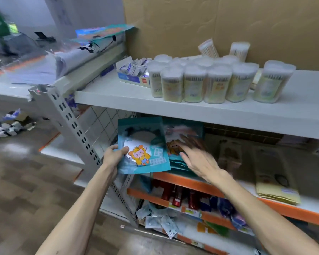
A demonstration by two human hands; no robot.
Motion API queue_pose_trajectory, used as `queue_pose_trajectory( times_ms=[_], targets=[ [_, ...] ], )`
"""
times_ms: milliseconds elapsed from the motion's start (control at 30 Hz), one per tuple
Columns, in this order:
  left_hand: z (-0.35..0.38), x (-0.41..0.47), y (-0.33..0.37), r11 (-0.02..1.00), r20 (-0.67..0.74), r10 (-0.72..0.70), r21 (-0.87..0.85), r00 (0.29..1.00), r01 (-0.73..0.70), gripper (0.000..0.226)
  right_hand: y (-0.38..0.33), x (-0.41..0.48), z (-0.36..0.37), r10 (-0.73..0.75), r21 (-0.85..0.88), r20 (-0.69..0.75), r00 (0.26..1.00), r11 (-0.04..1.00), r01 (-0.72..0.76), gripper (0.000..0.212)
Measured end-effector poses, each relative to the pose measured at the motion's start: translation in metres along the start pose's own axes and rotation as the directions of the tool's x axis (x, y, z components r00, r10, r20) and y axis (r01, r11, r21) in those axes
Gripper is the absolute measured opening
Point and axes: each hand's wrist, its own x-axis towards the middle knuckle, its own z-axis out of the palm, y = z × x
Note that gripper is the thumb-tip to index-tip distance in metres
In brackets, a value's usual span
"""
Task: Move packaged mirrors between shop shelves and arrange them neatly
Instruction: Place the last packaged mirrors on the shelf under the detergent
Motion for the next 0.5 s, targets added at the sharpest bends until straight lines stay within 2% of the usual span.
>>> queue_pose_trajectory(
  times_ms=[167,233,367,500],
  targets=[
    [-0.003,0.052,0.013,0.991,0.085,0.055,0.116,0.995,-0.064,0.035,-0.034,0.012,0.007,0.115,-0.109,-0.037,0.993,0.987,-0.118,0.041],
    [-0.001,0.070,0.017,0.983,0.103,0.064,0.166,0.993,-0.080,0.029,-0.044,0.013,0.008,0.136,-0.152,-0.051,0.989,0.978,-0.142,0.039],
    [0.002,0.098,0.022,0.943,0.075,0.064,0.321,0.995,-0.084,0.017,-0.056,0.018,0.004,0.204,-0.190,-0.085,0.975,0.958,-0.217,0.037],
    [0.004,0.118,0.028,0.889,0.081,0.076,0.446,0.994,-0.104,0.018,-0.063,0.019,0.004,0.235,-0.231,-0.092,0.968,0.940,-0.251,0.038]
  ],
)
